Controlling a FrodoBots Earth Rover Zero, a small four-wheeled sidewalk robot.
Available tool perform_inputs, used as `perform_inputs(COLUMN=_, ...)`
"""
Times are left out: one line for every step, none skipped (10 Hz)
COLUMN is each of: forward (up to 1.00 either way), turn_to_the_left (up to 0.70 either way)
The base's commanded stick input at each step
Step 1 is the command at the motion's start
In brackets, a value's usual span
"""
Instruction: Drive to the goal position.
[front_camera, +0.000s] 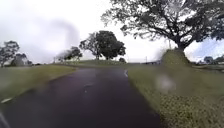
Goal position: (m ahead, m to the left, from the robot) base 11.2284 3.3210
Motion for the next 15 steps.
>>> perform_inputs(forward=0.85, turn_to_the_left=0.23)
perform_inputs(forward=0.85, turn_to_the_left=0.1)
perform_inputs(forward=0.85, turn_to_the_left=0.0)
perform_inputs(forward=0.85, turn_to_the_left=0.0)
perform_inputs(forward=0.85, turn_to_the_left=0.0)
perform_inputs(forward=0.85, turn_to_the_left=0.0)
perform_inputs(forward=0.85, turn_to_the_left=0.0)
perform_inputs(forward=0.85, turn_to_the_left=0.0)
perform_inputs(forward=0.85, turn_to_the_left=0.0)
perform_inputs(forward=0.85, turn_to_the_left=0.0)
perform_inputs(forward=0.85, turn_to_the_left=0.0)
perform_inputs(forward=0.85, turn_to_the_left=0.0)
perform_inputs(forward=0.85, turn_to_the_left=0.0)
perform_inputs(forward=0.85, turn_to_the_left=0.0)
perform_inputs(forward=0.85, turn_to_the_left=0.0)
